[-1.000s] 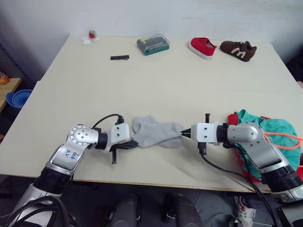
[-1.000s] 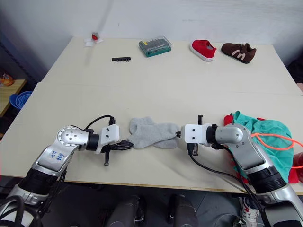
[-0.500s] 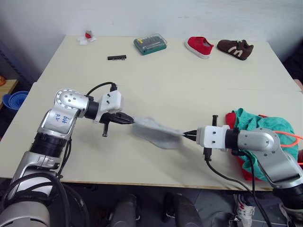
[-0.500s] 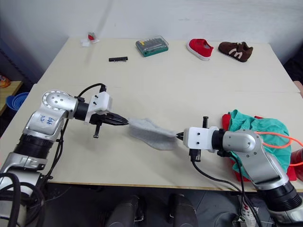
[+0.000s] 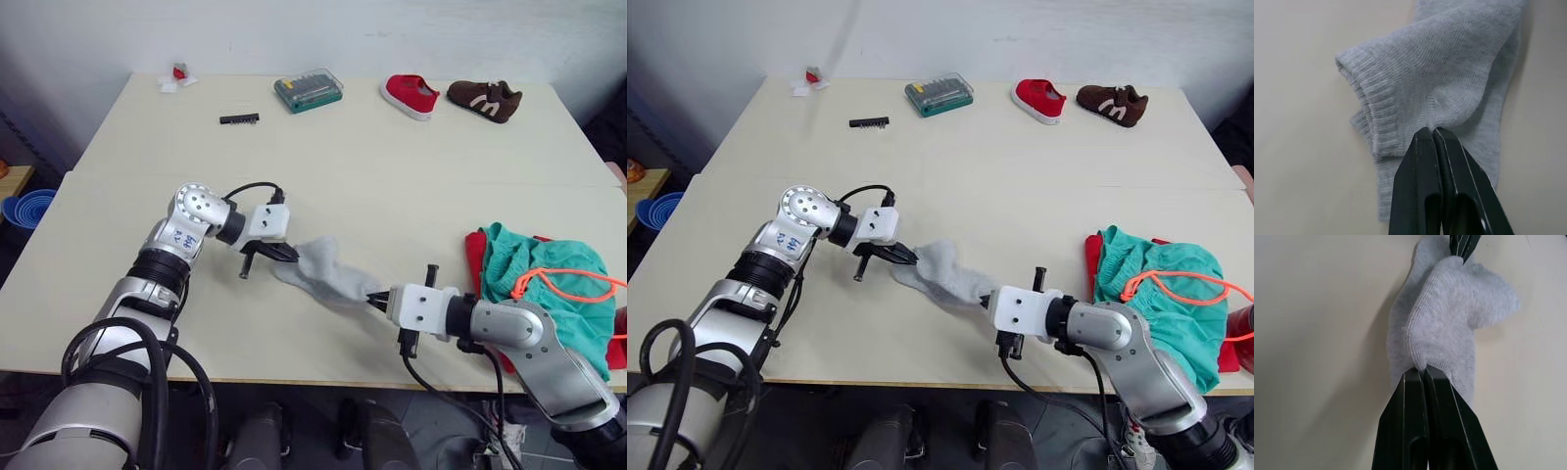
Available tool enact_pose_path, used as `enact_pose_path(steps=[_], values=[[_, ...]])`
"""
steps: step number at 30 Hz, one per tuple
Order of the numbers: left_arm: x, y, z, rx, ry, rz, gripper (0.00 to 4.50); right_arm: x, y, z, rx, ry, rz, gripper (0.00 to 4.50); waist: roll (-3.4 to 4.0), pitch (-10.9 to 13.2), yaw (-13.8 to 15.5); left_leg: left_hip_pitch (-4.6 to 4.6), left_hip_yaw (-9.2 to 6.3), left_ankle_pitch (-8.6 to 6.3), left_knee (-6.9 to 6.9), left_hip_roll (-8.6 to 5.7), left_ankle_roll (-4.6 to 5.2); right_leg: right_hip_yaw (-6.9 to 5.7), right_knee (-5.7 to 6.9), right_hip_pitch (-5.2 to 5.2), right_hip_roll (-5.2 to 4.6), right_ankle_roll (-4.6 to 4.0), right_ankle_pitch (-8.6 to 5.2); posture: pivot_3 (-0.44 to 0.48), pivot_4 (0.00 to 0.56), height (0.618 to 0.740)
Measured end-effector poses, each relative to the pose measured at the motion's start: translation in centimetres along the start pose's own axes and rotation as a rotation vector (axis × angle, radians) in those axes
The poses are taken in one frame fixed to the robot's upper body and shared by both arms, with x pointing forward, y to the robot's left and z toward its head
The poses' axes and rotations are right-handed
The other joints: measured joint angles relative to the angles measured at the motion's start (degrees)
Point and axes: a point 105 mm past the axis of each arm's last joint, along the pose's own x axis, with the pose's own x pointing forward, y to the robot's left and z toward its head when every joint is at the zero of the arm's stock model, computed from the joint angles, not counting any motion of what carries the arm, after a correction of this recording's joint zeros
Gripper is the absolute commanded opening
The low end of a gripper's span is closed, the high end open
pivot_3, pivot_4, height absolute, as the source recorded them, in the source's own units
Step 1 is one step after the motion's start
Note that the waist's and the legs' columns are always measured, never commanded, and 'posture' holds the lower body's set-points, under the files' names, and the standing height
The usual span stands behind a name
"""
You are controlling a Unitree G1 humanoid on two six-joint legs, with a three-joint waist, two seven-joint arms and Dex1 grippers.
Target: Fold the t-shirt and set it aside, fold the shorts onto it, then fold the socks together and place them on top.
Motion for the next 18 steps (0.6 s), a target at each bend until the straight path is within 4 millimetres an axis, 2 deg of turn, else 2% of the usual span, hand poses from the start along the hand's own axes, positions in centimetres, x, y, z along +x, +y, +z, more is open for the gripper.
enact_pose_path(steps=[4,10,13,15,16,17,18], values=[[-1.8,-0.3,-0.6,-0.018,0.026,-0.006,0.0,0.4,0.5,-0.9,0.0,0.017,0.014,0.04,0.0,0.0,0.0,0.0,0.01,-0.01,0.01,0.0,0.01,0.01,0.0,0.0,0.0,0.0,0.0,0.0,0.15,0.74],[-2.6,-0.5,-1.3,-0.032,0.04,0.016,0.0,0.5,0.6,-1.1,-0.017,0.005,0.027,0.04,0.0,0.0,0.0,0.0,0.01,-0.02,0.04,0.0,0.03,0.02,0.01,0.02,0.0,0.01,0.0,0.0,0.15,0.74],[-2.5,-0.8,-1.4,-0.032,0.042,0.011,0.0,0.6,0.6,-1.2,-0.013,0.003,0.03,0.62,-0.01,0.0,0.0,0.0,0.01,-0.02,0.07,0.0,0.03,0.02,0.03,0.02,0.0,0.01,0.01,0.0,0.15,0.74],[-2.6,-1.0,-1.8,-0.054,0.047,0.015,0.0,0.7,0.7,-1.0,0.008,-0.016,0.04,1.26,-0.01,0.0,0.0,0.01,0.01,-0.02,0.08,0.0,0.03,0.02,0.05,0.02,0.0,0.01,0.01,0.0,0.15,0.74],[-2.7,-1.1,-1.9,-0.072,0.048,0.021,0.41,0.8,0.9,-0.8,0.029,-0.03,0.051,1.68,-0.01,0.0,0.0,0.0,0.01,-0.02,0.08,0.0,0.03,0.02,0.05,0.02,0.0,0.01,0.01,0.0,0.15,0.74],[-2.8,-1.1,-1.8,-0.082,0.047,0.022,0.6,0.7,1.0,-0.8,0.053,-0.038,0.059,1.95,-0.01,0.0,0.0,0.0,0.0,-0.02,0.08,0.0,0.03,0.02,0.05,0.02,0.0,0.01,0.01,0.0,0.15,0.74],[-3.1,-1.1,-1.7,-0.096,0.042,0.022,0.9,0.5,1.0,-0.5,0.086,-0.052,0.069,1.99,-0.01,0.0,0.0,0.0,0.01,-0.02,0.08,0.0,0.03,0.02,0.05,0.02,0.0,0.01,0.01,0.0,0.15,0.74]])
